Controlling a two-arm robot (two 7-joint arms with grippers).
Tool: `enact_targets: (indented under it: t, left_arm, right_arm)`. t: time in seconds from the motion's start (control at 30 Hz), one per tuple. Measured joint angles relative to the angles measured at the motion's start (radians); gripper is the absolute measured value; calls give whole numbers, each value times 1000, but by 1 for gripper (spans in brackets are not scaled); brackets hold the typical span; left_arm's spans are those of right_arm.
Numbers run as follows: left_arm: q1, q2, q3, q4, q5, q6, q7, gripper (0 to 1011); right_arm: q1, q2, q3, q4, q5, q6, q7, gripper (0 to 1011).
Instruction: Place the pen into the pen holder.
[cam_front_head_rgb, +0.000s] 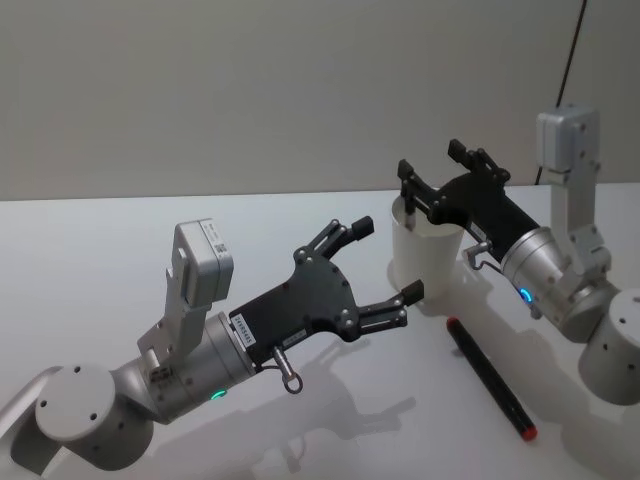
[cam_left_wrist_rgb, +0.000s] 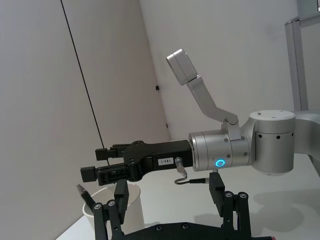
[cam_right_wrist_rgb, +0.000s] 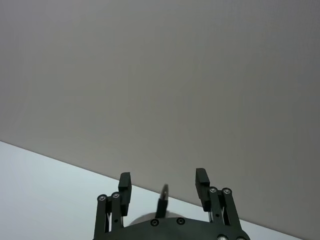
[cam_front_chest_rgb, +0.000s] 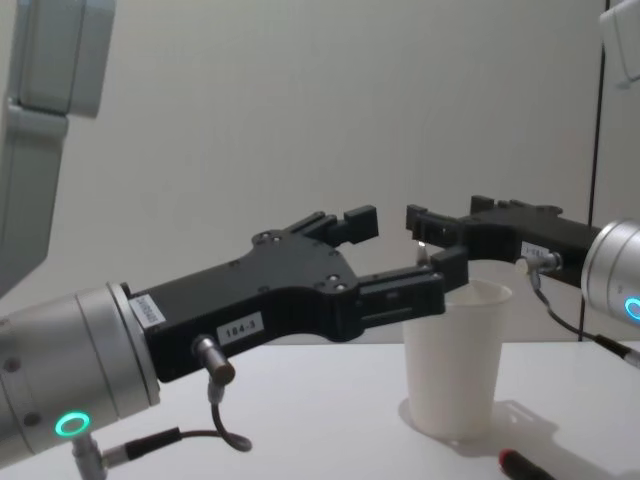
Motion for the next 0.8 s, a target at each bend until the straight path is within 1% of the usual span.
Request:
enact_targets:
  t: [0.03, 0.1, 0.13, 0.17, 0.2, 0.23, 0.27, 0.37, 0.63, 0.7, 0.8]
  left_arm:
    - [0, 0, 0, 0, 0, 0, 0, 1001]
    - [0, 0, 0, 0, 0, 0, 0, 1001]
    - [0, 0, 0, 0, 0, 0, 0, 1001]
    - [0, 0, 0, 0, 0, 0, 0, 1001]
    - [0, 0, 0, 0, 0, 0, 0, 1001]
    - [0, 0, 0, 0, 0, 0, 0, 1001]
    - [0, 0, 0, 0, 0, 0, 0, 1001]
    - [0, 0, 0, 0, 0, 0, 0, 1001]
    - [0, 0, 0, 0, 0, 0, 0, 1001]
    - [0, 0, 0, 0, 0, 0, 0, 1001]
    - [0, 0, 0, 0, 0, 0, 0, 1001]
  right_arm:
    - [0, 0, 0, 0, 0, 0, 0, 813]
    - [0, 0, 0, 0, 1, -1, 0, 863]
    - [0, 0, 1, -1, 4, -2, 1, 905]
    - [0, 1, 1, -2, 7, -4, 2, 905]
    - [-1, 2, 2, -4, 10, -5, 2, 952]
    - [-1, 2, 3, -5, 12, -6, 2, 952]
    - [-3, 3, 5, -10, 19, -8, 3, 996]
    - [-6, 7, 9, -19, 32, -10, 4, 1001]
    - [-27, 27, 29, -65, 86, -13, -8, 1001]
    - [-32, 31, 33, -72, 94, -13, -12, 1002]
    - [-32, 31, 33, -73, 94, -13, -12, 1002]
